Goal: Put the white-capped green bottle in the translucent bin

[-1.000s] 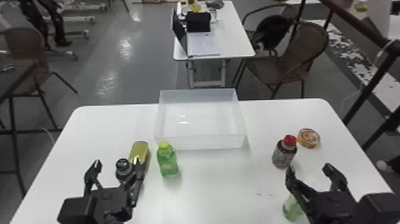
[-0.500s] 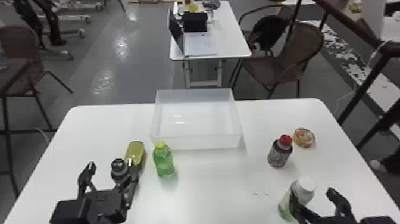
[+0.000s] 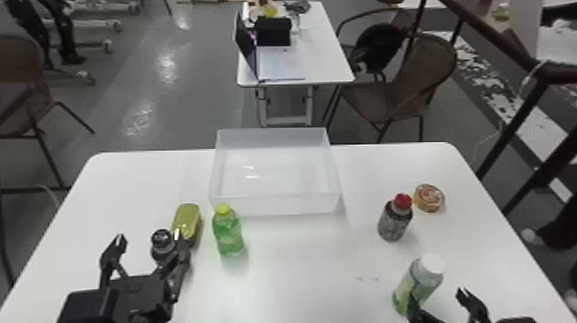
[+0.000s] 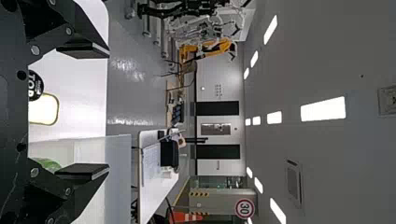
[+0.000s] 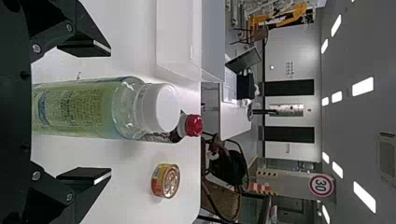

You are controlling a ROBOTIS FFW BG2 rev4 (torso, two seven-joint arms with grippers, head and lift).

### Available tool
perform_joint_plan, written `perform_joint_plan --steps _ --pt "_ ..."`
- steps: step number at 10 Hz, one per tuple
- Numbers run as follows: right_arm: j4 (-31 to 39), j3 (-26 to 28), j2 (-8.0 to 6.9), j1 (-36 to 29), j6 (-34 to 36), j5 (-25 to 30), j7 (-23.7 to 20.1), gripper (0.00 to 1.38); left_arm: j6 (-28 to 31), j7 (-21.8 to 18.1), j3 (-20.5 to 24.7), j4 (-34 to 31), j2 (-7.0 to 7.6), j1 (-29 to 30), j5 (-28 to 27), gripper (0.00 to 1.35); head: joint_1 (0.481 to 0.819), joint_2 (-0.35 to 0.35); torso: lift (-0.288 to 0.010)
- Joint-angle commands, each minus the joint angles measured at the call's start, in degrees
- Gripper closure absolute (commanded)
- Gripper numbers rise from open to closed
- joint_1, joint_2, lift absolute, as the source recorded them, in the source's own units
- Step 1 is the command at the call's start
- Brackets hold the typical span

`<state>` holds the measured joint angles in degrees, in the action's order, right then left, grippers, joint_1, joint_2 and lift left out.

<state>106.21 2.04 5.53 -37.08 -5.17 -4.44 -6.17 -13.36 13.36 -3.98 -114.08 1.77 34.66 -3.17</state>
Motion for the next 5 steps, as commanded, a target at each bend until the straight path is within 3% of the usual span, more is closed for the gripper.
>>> perform_joint_plan --steps 1,5 --pt "-3.3 0.2 0.63 1.9 0.2 -0.1 -0.9 0.36 0.0 0.0 0.1 0.3 -0.02 -0.1 0.6 0.40 0.695 -0.006 -0.020" --pt "-8.9 0.3 1.33 6.2 -0.6 0.1 -2.6 0.36 -0.9 0.0 0.0 1.1 -0.19 -0.1 1.7 0.40 0.695 -0.013 -0.020"
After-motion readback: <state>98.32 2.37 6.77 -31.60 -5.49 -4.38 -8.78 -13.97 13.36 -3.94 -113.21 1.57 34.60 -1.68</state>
